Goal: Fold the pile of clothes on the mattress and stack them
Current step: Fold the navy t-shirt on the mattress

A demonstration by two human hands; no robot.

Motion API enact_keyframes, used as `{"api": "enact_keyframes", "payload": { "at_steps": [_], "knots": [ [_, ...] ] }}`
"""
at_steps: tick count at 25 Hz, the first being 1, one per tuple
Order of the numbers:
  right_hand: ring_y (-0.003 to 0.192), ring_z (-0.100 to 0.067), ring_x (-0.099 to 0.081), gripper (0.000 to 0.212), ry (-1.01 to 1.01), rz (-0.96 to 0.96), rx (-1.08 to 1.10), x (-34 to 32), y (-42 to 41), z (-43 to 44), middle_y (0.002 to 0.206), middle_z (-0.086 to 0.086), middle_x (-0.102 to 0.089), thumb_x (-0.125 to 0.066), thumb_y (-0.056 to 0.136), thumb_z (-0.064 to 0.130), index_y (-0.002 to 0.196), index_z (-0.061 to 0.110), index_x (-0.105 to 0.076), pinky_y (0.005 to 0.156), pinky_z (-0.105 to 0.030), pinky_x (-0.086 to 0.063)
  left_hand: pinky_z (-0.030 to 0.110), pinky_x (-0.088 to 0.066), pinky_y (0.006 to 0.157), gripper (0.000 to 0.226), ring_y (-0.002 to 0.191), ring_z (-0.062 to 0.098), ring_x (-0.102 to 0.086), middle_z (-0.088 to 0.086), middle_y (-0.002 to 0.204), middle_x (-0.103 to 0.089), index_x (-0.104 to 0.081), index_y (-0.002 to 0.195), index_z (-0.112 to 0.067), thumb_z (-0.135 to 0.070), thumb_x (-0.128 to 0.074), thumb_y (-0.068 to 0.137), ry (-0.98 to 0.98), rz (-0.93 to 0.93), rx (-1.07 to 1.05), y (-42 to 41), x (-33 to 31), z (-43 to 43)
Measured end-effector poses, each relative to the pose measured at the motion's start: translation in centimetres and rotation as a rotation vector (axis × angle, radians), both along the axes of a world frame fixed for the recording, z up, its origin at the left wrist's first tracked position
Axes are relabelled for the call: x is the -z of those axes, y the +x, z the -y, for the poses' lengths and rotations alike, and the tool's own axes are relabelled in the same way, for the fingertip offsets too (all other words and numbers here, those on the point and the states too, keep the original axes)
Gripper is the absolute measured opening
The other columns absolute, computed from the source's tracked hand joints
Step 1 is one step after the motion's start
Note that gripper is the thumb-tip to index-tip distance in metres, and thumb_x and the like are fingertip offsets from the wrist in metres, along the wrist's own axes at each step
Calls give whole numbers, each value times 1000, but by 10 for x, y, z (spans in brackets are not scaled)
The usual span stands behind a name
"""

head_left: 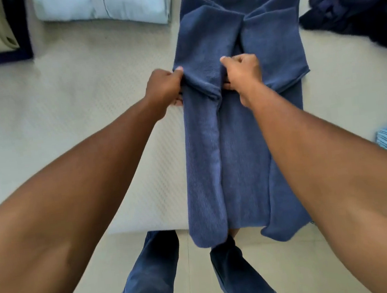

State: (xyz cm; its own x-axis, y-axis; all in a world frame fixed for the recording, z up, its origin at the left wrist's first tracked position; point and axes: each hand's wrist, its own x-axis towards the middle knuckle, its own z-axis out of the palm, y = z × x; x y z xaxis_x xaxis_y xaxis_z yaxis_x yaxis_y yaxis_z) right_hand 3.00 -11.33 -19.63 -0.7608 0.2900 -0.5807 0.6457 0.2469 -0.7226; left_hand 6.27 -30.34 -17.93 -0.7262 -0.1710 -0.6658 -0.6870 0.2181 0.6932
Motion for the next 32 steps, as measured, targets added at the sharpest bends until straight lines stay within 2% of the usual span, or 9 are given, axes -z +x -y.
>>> {"api": "enact_keyframes", "payload": {
  "at_steps": [4,8,12,17,20,25,27,30,32],
  "knots": [
    [85,-22,-73,28,136,-69,-13,-1,-54,-2,84,0,-74,-71,83,44,71,22,-59,76,-46,-64,40,-65,72,33,85,27,-73,12,95,-70,-65,95,-5,-38,-68,98,-34,-38,21,-66,-2,-1],
    [81,0,-59,14,215,-233,-87,-5,-77,1,87,18,-63,-59,93,19,86,31,-56,79,-24,-53,49,-63,87,24,100,28,-73,13,111,-73,-65,107,-9,-28,-74,93,23,-53,51,-105,0,-1],
    [94,-5,-59,13,288,-348,-65,-3,-83,1,105,10,-65,-54,99,19,105,29,-58,85,-21,-49,47,-64,82,24,96,19,-69,3,109,-67,-55,107,-20,-26,-73,92,-49,-160,-41,-102,9,-4],
    [102,-10,-63,52,198,-189,40,-4,-44,3,110,7,-67,-63,96,40,141,17,-48,92,-26,-49,36,-59,93,46,105,13,-65,-3,115,-63,-54,116,-21,-45,-80,86,-98,-128,8,-46,15,-8],
    [85,-12,-65,64,205,-136,46,-2,36,6,82,11,-66,-75,88,48,137,14,-52,89,-32,-52,44,-63,85,48,95,16,-72,-3,100,-71,-59,105,-24,-50,-84,75,-46,-56,17,19,14,-4],
    [77,-11,-70,44,105,27,-123,3,173,3,89,2,-73,-90,76,31,108,21,-62,76,-38,-61,33,-60,69,37,79,18,-75,0,87,-77,-65,95,-21,-29,-93,71,-40,89,161,128,14,-8],
    [67,-6,-66,35,127,28,-70,-4,200,0,83,6,-71,-87,81,31,104,23,-61,68,-32,-57,34,-61,70,36,80,16,-76,-2,88,-79,-69,96,-19,-29,-93,71,-40,123,187,160,12,-11],
    [73,-6,-67,50,95,109,-268,-18,246,-1,83,9,-69,-90,72,44,104,27,-55,65,-25,-56,34,-61,68,32,78,13,-77,-4,85,-80,-75,94,-20,-32,-94,71,-3,157,246,193,6,-9],
    [78,-9,-67,46,82,201,-378,-24,287,-4,86,10,-68,-90,74,33,101,27,-53,67,-29,-56,39,-64,67,29,70,16,-77,-2,77,-79,-76,91,-19,-42,-89,77,-52,229,387,209,1,-9]
  ]
}}
